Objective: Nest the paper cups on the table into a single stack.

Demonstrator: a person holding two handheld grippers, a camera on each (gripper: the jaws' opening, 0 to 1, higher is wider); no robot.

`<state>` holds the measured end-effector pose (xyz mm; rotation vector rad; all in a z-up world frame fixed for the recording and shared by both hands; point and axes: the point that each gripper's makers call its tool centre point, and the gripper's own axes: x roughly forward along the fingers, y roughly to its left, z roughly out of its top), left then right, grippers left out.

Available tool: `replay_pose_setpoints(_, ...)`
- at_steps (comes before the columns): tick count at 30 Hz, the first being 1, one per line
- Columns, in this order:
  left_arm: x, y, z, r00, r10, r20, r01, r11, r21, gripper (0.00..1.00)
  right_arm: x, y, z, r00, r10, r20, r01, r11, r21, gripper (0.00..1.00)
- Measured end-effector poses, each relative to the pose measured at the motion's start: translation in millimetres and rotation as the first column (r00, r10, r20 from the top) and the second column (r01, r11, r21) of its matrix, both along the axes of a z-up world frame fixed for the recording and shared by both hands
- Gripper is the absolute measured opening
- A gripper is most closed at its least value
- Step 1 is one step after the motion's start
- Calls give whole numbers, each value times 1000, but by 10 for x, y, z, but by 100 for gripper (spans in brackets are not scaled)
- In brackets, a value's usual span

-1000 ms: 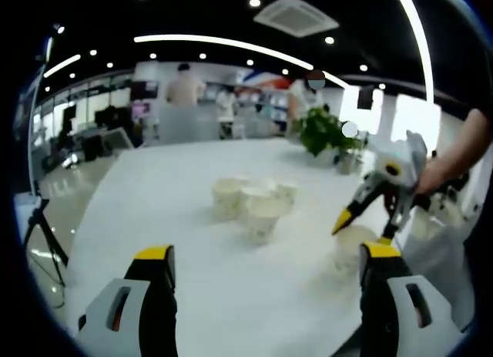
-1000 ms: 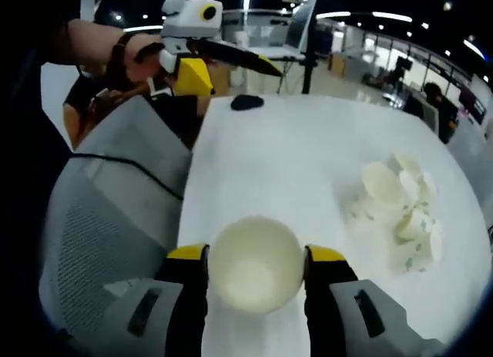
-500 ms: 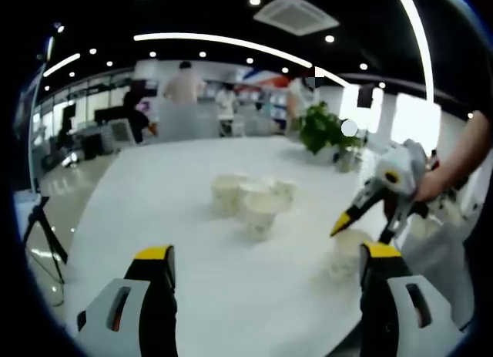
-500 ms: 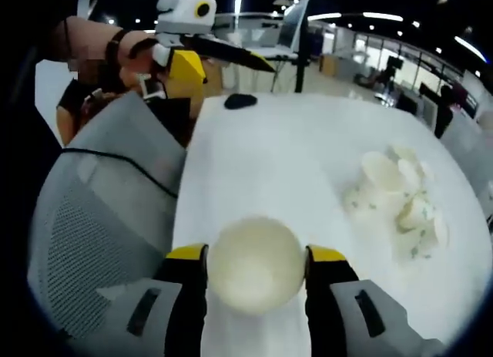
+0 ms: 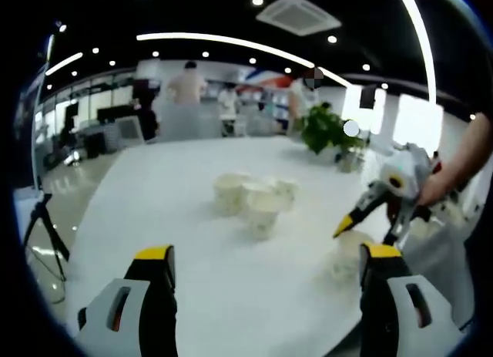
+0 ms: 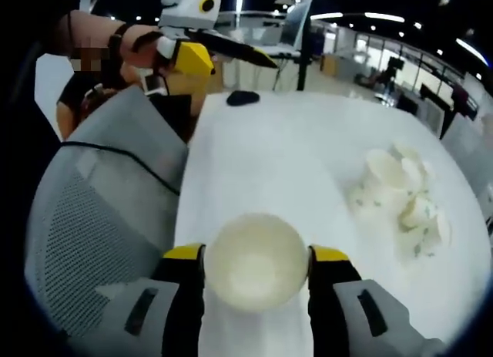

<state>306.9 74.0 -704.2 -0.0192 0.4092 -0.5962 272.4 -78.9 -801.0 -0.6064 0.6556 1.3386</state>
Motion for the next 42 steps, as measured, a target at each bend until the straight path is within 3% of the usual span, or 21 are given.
replay_pose_setpoints(10,-14,4,46,1000,3,5,-3,1000,-10,100,-1,4,22,1000,-13,-5,13,1000,11,57)
replay_pose_setpoints(19,-37,9,114,1000,-2,12,2,1000,-2,100,23,7,230,999,-41,16,40,997,64,60)
replay_pose_setpoints(25,-39,39,154,1000,-6,16,6,1000,14,100,170,-23,422,994,-92,60,85,990,111,60)
replay_pose_setpoints(28,-53,43,154,1000,-12,14,12,1000,17,100,293,-64,565,988,-141,69,130,980,150,61)
replay_pose_setpoints(31,-67,48,158,1000,-14,12,14,1000,16,100,386,-67,767,979,-202,24,191,953,235,62)
replay_pose_setpoints(35,-67,52,174,1000,-12,17,12,1000,15,100,485,-134,919,970,-237,46,218,941,259,62)
replay_pose_setpoints(42,-63,80,205,1000,-9,24,9,1000,16,100,646,-380,979,948,-315,55,291,921,257,62)
